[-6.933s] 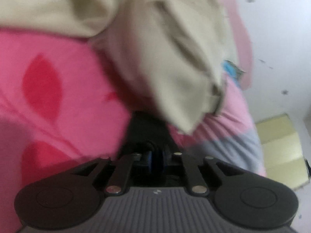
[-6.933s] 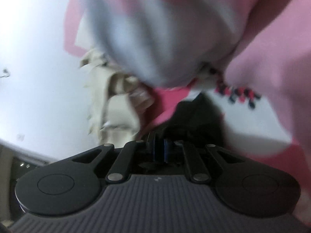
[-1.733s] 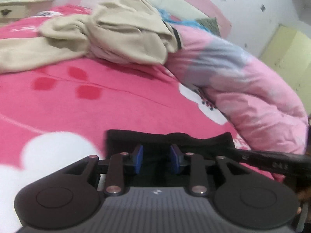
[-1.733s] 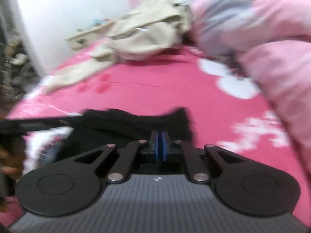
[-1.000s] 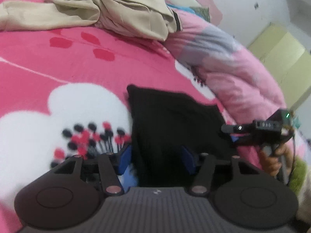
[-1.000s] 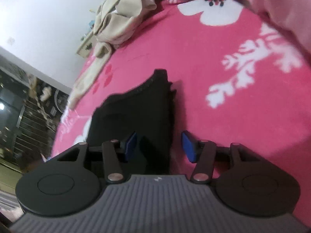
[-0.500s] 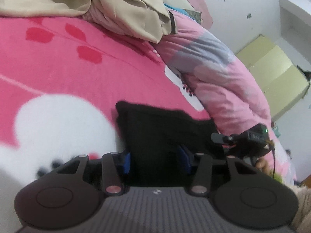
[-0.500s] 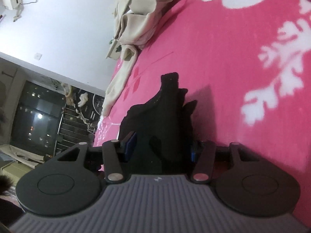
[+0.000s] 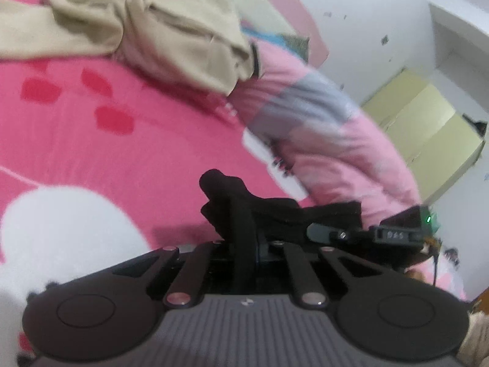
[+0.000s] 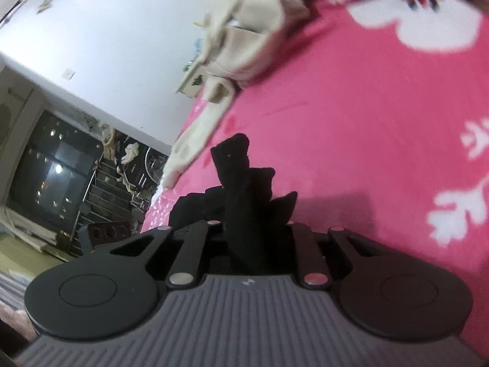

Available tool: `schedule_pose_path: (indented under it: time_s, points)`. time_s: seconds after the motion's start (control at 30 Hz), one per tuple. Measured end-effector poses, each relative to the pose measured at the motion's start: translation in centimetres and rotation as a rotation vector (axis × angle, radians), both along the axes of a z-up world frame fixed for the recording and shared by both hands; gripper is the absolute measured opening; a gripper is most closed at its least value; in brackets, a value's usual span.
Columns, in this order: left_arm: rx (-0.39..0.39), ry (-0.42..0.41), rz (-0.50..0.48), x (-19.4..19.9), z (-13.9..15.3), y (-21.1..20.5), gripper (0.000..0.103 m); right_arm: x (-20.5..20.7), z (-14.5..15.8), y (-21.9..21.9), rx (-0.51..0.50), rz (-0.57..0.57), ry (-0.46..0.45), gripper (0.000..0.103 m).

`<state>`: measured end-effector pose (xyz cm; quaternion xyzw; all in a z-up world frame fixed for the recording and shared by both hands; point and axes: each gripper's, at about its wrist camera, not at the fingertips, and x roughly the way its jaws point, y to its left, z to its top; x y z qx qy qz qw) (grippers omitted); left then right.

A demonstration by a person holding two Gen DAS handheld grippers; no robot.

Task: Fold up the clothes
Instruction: 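Open both grippers and close them on the folded strip end, then lift the folded black garment with both grippers and carry it off the bed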

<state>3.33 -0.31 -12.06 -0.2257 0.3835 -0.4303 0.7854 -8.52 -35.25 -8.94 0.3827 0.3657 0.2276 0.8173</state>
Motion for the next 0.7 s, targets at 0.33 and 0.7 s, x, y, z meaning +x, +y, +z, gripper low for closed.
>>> schedule_pose_path:
  time_s: [0.33, 0.7]
  points:
    - [-0.04, -0.159, 0.073, -8.6, 7.7, 3.2, 0.007, -5.2, 7.6, 2.6, -0.016, 0.046, -0.193, 0.012]
    - [-0.051, -0.272, 0.258, -20.9, 14.5, 10.2, 0.007, -9.3, 15.5, 9.2, -0.053, 0.273, -0.385, 0.011]
